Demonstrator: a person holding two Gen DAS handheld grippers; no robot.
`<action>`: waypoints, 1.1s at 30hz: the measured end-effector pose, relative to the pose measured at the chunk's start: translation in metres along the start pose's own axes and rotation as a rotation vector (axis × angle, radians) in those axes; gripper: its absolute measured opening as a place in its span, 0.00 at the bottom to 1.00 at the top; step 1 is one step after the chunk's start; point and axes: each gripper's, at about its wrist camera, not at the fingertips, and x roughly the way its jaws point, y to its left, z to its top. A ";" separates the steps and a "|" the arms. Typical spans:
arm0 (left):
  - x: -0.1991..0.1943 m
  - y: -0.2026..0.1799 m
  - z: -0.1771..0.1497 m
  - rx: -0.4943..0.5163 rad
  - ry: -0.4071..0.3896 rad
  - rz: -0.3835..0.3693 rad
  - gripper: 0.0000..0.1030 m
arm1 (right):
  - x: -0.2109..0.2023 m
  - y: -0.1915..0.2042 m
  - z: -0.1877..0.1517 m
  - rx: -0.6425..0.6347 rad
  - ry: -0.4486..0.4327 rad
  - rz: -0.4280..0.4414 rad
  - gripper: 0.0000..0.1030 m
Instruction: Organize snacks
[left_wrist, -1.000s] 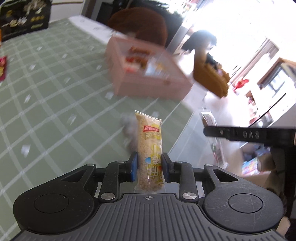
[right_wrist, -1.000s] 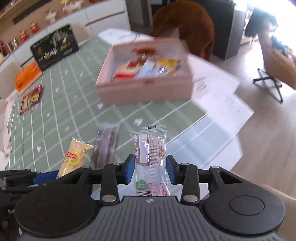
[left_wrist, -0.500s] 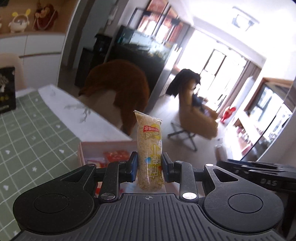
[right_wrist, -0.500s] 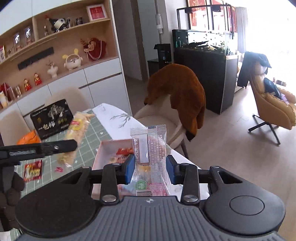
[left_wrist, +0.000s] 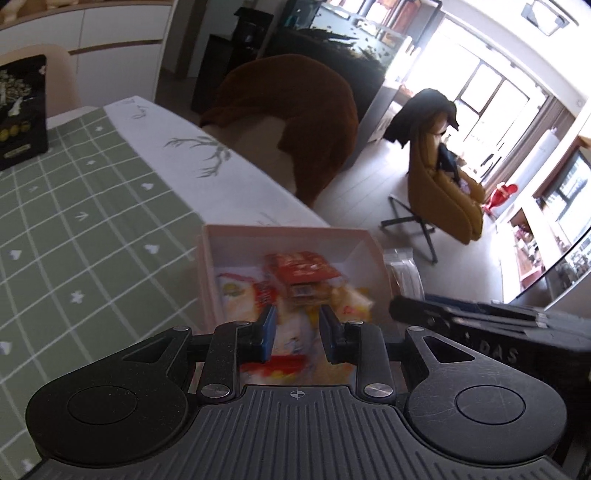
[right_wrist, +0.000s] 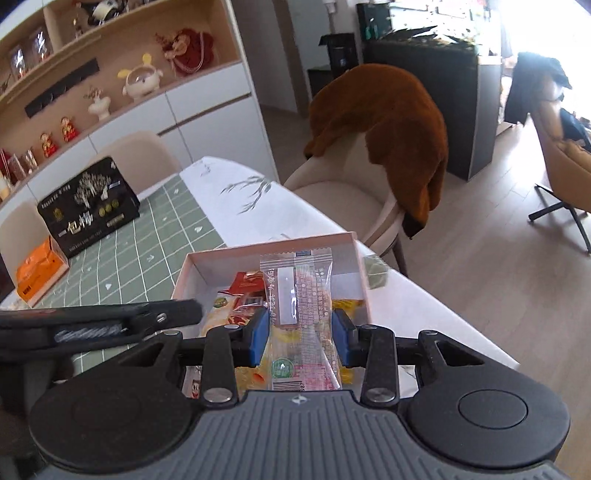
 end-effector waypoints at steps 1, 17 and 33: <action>-0.005 0.009 -0.001 -0.008 0.002 0.008 0.28 | 0.007 0.005 0.002 -0.007 0.011 0.006 0.38; -0.096 0.320 0.000 -0.417 -0.229 0.492 0.28 | 0.017 0.077 -0.035 -0.112 0.133 0.007 0.63; -0.106 0.261 -0.105 -0.538 -0.094 0.269 0.24 | -0.017 0.109 -0.093 -0.142 0.219 0.014 0.63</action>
